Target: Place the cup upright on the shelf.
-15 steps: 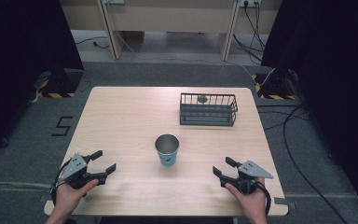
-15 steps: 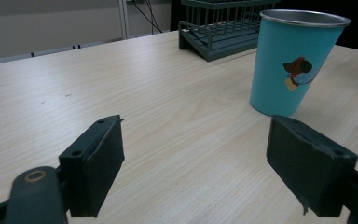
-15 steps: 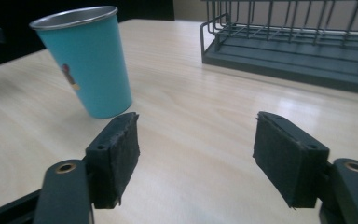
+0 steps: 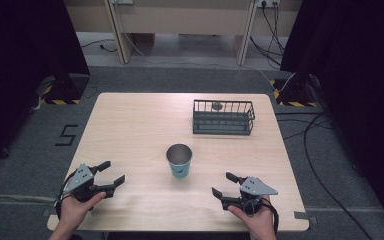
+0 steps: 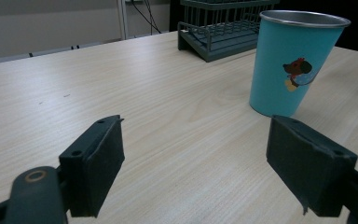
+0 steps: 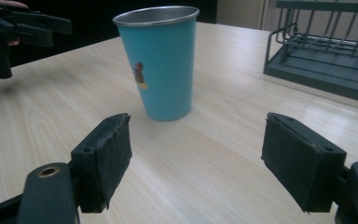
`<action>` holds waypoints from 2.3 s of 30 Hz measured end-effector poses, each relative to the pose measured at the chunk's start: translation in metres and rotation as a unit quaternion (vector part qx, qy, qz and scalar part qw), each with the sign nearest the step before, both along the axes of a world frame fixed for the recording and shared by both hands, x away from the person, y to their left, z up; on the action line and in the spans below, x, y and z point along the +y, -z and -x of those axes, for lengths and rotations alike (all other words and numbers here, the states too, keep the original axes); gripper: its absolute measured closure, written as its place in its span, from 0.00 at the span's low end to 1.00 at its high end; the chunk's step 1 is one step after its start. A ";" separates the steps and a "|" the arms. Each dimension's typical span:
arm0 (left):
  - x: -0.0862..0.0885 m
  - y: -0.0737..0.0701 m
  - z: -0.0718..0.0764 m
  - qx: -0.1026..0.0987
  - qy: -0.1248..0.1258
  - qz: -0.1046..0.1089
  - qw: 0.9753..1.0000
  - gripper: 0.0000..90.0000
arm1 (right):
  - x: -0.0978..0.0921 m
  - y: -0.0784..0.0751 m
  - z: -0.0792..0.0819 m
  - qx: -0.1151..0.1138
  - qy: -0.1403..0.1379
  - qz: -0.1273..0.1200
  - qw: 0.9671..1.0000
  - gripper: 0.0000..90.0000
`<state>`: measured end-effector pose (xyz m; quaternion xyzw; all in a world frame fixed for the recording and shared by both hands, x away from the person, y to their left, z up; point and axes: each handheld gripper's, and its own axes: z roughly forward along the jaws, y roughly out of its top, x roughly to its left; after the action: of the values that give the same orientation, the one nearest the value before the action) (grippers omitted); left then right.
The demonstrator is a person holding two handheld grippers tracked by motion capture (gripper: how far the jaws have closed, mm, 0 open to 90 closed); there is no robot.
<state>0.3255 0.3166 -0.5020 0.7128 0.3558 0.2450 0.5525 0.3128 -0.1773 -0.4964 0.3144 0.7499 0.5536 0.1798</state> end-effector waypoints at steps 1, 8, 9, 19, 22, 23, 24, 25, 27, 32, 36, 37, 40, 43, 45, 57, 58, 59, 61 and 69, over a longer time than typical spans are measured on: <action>0.000 0.000 0.000 0.000 0.000 0.000 1.000 0.20 | 0.003 -0.001 -0.001 0.000 -0.002 0.001 1.000 0.27; -0.001 0.000 -0.001 0.001 0.001 0.000 1.000 0.20 | 0.018 -0.007 -0.009 -0.012 -0.017 -0.002 1.000 0.26; -0.001 0.000 -0.001 0.001 0.001 0.000 1.000 0.20 | 0.021 -0.007 -0.011 -0.013 -0.020 0.000 1.000 0.25; -0.002 0.000 0.000 0.000 0.005 -0.001 1.000 0.20 | 0.046 -0.008 -0.028 -0.010 -0.038 0.008 0.999 0.25; -0.002 0.000 0.000 0.000 0.005 -0.001 1.000 0.20 | 0.050 -0.008 -0.033 -0.010 -0.039 0.010 0.999 0.24; -0.002 0.000 0.000 0.000 0.005 -0.001 1.000 0.20 | 0.051 -0.008 -0.034 -0.010 -0.039 0.011 0.999 0.24; -0.002 0.000 0.000 0.000 0.006 -0.001 1.000 0.20 | 0.052 -0.008 -0.036 -0.010 -0.039 0.011 0.999 0.24; -0.002 0.000 0.000 0.000 0.006 -0.001 1.000 0.20 | 0.054 -0.008 -0.037 -0.010 -0.039 0.012 0.999 0.24; -0.002 0.000 0.000 0.000 0.006 -0.001 1.000 0.20 | 0.057 -0.008 -0.040 -0.010 -0.042 0.013 0.999 0.24; -0.002 0.000 0.000 0.000 0.007 -0.001 1.000 0.20 | 0.066 -0.008 -0.046 -0.012 -0.047 0.017 0.999 0.24; -0.002 0.000 0.000 0.000 0.007 -0.001 1.000 0.20 | 0.075 -0.007 -0.052 -0.010 -0.051 0.019 0.998 0.23; -0.002 0.000 0.000 0.000 0.007 -0.001 1.000 0.20 | 0.077 -0.007 -0.053 -0.009 -0.052 0.020 0.998 0.23; -0.002 0.000 0.000 0.000 0.008 0.000 1.000 0.20 | 0.082 -0.006 -0.058 -0.008 -0.056 0.021 0.998 0.23; -0.002 0.000 0.000 0.000 0.009 0.000 1.000 0.20 | 0.088 -0.005 -0.062 -0.008 -0.058 0.024 0.998 0.22; -0.002 0.000 0.000 -0.001 0.009 0.001 1.000 0.20 | 0.090 -0.004 -0.064 -0.007 -0.060 0.023 0.998 0.22; -0.002 -0.001 0.000 -0.002 0.010 0.000 1.000 0.20 | 0.107 -0.002 -0.076 -0.005 -0.065 0.030 0.997 0.20; -0.002 -0.001 0.000 -0.002 0.009 0.001 1.000 0.20 | 0.109 -0.001 -0.078 -0.004 -0.066 0.029 0.997 0.20; -0.002 -0.001 0.000 -0.002 0.009 0.001 1.000 0.20 | 0.110 -0.001 -0.080 -0.005 -0.066 0.029 0.997 0.20; -0.002 -0.001 0.000 -0.002 0.010 0.001 1.000 0.20 | 0.114 0.000 -0.082 -0.002 -0.067 0.029 0.997 0.19; -0.002 -0.001 0.000 -0.003 0.010 0.002 1.000 0.20 | 0.128 0.003 -0.091 -0.003 -0.069 0.032 0.997 0.17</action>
<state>0.3260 0.3145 -0.5013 0.7145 0.3477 0.2410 0.5572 0.4042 -0.0492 -0.4990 0.2539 0.7865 0.5416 0.1535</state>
